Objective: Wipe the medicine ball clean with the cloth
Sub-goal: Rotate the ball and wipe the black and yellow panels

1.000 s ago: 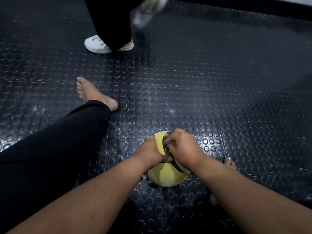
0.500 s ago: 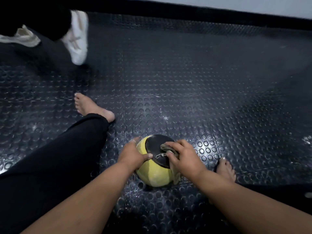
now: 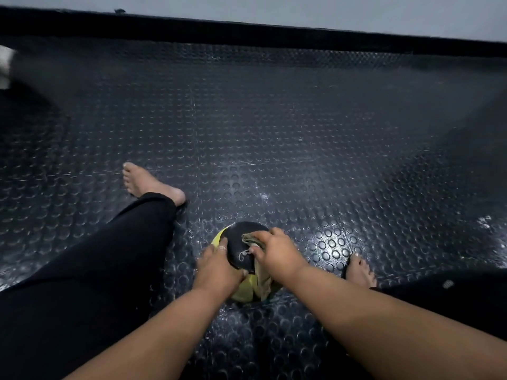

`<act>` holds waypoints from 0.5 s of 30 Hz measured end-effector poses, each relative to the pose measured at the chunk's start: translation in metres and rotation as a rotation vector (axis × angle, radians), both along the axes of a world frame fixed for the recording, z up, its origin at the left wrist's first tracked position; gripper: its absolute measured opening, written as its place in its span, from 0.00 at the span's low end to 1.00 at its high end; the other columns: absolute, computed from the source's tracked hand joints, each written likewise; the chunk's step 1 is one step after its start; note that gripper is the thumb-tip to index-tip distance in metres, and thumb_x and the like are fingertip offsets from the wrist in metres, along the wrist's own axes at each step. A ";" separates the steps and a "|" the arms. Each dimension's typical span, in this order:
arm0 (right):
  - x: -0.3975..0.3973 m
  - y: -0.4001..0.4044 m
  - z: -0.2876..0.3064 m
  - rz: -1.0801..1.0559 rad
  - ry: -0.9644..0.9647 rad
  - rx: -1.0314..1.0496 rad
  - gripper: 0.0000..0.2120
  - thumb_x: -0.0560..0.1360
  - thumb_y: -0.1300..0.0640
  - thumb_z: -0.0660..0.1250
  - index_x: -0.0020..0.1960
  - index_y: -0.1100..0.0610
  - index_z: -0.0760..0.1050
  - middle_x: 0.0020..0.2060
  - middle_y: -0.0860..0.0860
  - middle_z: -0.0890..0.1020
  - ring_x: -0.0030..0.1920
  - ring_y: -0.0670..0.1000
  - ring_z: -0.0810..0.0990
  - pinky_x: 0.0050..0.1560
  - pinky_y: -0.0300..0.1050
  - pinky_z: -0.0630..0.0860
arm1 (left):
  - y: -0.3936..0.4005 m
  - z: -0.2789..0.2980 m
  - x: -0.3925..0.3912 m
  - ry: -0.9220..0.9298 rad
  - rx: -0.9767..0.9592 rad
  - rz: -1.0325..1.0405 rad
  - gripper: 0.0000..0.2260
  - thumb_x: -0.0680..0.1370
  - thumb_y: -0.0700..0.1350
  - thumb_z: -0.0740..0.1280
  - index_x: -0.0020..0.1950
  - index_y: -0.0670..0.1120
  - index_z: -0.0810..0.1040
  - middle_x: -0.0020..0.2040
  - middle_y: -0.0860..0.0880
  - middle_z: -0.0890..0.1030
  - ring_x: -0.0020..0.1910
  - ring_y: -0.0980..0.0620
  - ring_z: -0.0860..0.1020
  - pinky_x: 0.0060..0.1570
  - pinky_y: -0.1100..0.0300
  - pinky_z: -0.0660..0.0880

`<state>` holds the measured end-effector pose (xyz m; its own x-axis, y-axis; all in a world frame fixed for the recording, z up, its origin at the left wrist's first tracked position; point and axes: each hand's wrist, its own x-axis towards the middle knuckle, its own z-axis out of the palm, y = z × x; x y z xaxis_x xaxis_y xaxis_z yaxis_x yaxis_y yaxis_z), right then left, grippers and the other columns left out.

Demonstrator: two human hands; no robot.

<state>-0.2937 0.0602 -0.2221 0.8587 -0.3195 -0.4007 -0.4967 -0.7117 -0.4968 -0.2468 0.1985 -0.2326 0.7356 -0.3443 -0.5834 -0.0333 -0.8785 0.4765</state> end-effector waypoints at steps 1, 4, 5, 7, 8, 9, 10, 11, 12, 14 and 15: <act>-0.001 -0.001 0.001 -0.004 0.006 0.010 0.19 0.78 0.52 0.62 0.68 0.52 0.71 0.60 0.55 0.71 0.61 0.56 0.72 0.64 0.44 0.68 | 0.001 0.001 -0.003 -0.047 0.013 -0.074 0.41 0.74 0.53 0.73 0.80 0.50 0.53 0.77 0.47 0.56 0.76 0.45 0.56 0.74 0.52 0.59; -0.005 -0.004 0.007 -0.045 -0.021 0.016 0.19 0.78 0.54 0.63 0.68 0.55 0.69 0.61 0.54 0.74 0.61 0.53 0.74 0.63 0.40 0.67 | 0.004 0.008 -0.011 -0.114 0.043 -0.284 0.39 0.77 0.51 0.69 0.80 0.47 0.49 0.80 0.49 0.48 0.78 0.49 0.48 0.76 0.51 0.56; -0.006 -0.006 0.008 -0.084 -0.029 0.018 0.19 0.77 0.55 0.64 0.67 0.55 0.69 0.59 0.54 0.76 0.59 0.52 0.75 0.60 0.40 0.69 | 0.005 0.010 -0.013 -0.109 0.047 -0.338 0.39 0.78 0.51 0.68 0.81 0.47 0.48 0.80 0.49 0.47 0.79 0.49 0.48 0.76 0.51 0.56; -0.009 -0.010 0.011 -0.156 -0.027 0.018 0.14 0.77 0.57 0.64 0.61 0.55 0.69 0.52 0.52 0.78 0.50 0.50 0.76 0.51 0.39 0.71 | 0.007 0.013 -0.016 -0.089 0.051 -0.415 0.39 0.79 0.47 0.67 0.81 0.47 0.46 0.81 0.50 0.45 0.79 0.51 0.50 0.75 0.51 0.59; -0.009 -0.011 0.012 -0.171 -0.020 0.012 0.11 0.76 0.57 0.65 0.58 0.55 0.70 0.48 0.51 0.78 0.47 0.49 0.76 0.48 0.38 0.71 | 0.009 0.015 -0.016 -0.084 0.054 -0.442 0.38 0.79 0.46 0.67 0.81 0.47 0.45 0.81 0.50 0.44 0.79 0.51 0.51 0.74 0.52 0.60; -0.010 -0.011 0.012 -0.168 -0.018 0.005 0.09 0.76 0.57 0.66 0.56 0.55 0.71 0.47 0.51 0.78 0.47 0.50 0.76 0.47 0.39 0.71 | 0.010 0.016 -0.016 -0.084 0.060 -0.460 0.39 0.79 0.45 0.67 0.81 0.47 0.44 0.81 0.50 0.43 0.78 0.51 0.52 0.74 0.52 0.61; -0.010 -0.011 0.011 -0.150 -0.020 -0.002 0.08 0.75 0.58 0.66 0.54 0.55 0.73 0.48 0.51 0.79 0.48 0.50 0.77 0.47 0.40 0.72 | 0.011 0.017 -0.016 -0.084 0.069 -0.473 0.39 0.79 0.44 0.67 0.81 0.46 0.44 0.81 0.50 0.43 0.78 0.50 0.53 0.73 0.52 0.62; -0.009 -0.009 0.010 -0.125 -0.023 -0.009 0.08 0.75 0.58 0.67 0.54 0.54 0.75 0.49 0.51 0.80 0.49 0.51 0.78 0.49 0.40 0.73 | 0.012 0.017 -0.015 -0.082 0.084 -0.485 0.39 0.78 0.44 0.67 0.81 0.46 0.44 0.81 0.50 0.42 0.78 0.50 0.54 0.73 0.52 0.63; -0.009 -0.008 0.010 -0.103 -0.019 -0.013 0.08 0.74 0.58 0.67 0.54 0.53 0.77 0.51 0.51 0.80 0.50 0.50 0.78 0.51 0.40 0.72 | 0.013 0.018 -0.015 -0.075 0.103 -0.501 0.40 0.78 0.43 0.67 0.81 0.46 0.43 0.81 0.50 0.41 0.78 0.49 0.55 0.72 0.51 0.64; -0.007 -0.009 0.009 -0.070 -0.005 -0.005 0.10 0.74 0.57 0.68 0.55 0.52 0.78 0.52 0.50 0.77 0.52 0.49 0.77 0.53 0.38 0.70 | 0.017 0.021 -0.013 -0.056 0.134 -0.527 0.41 0.78 0.44 0.68 0.81 0.47 0.42 0.80 0.51 0.40 0.77 0.49 0.58 0.70 0.51 0.66; -0.007 -0.012 0.009 -0.061 0.007 -0.001 0.11 0.74 0.56 0.68 0.56 0.51 0.78 0.53 0.50 0.76 0.52 0.49 0.76 0.53 0.37 0.69 | 0.018 0.021 -0.012 -0.045 0.137 -0.539 0.42 0.78 0.46 0.68 0.81 0.47 0.42 0.80 0.52 0.39 0.77 0.49 0.58 0.70 0.52 0.66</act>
<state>-0.3009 0.0479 -0.2127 0.8348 -0.3715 -0.4064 -0.5426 -0.6806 -0.4923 -0.2584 0.2170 -0.2112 0.5011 -0.6021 -0.6216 -0.5129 -0.7852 0.3470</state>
